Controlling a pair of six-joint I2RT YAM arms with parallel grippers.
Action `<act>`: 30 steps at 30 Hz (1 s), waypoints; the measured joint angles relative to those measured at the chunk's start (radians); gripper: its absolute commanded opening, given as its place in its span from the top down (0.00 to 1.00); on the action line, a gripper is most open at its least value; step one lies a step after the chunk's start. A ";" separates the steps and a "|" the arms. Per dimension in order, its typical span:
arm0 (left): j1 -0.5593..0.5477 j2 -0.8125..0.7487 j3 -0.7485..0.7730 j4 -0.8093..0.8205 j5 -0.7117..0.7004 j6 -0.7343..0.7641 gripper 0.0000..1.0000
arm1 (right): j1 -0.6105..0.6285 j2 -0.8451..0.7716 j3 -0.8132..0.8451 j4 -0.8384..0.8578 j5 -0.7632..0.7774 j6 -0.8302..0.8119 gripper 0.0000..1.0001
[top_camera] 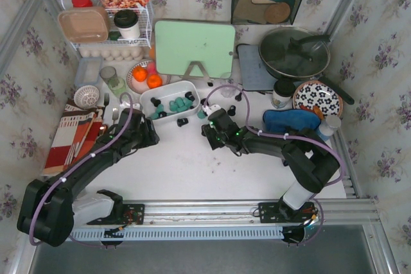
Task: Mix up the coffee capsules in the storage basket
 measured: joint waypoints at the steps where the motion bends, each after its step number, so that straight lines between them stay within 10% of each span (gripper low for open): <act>1: 0.000 0.003 0.001 0.000 -0.002 0.000 0.41 | 0.000 0.001 -0.006 0.001 0.000 -0.003 0.42; 30: -0.103 0.138 0.076 0.030 -0.059 -0.004 0.41 | 0.001 -0.135 -0.050 0.050 0.002 -0.031 0.79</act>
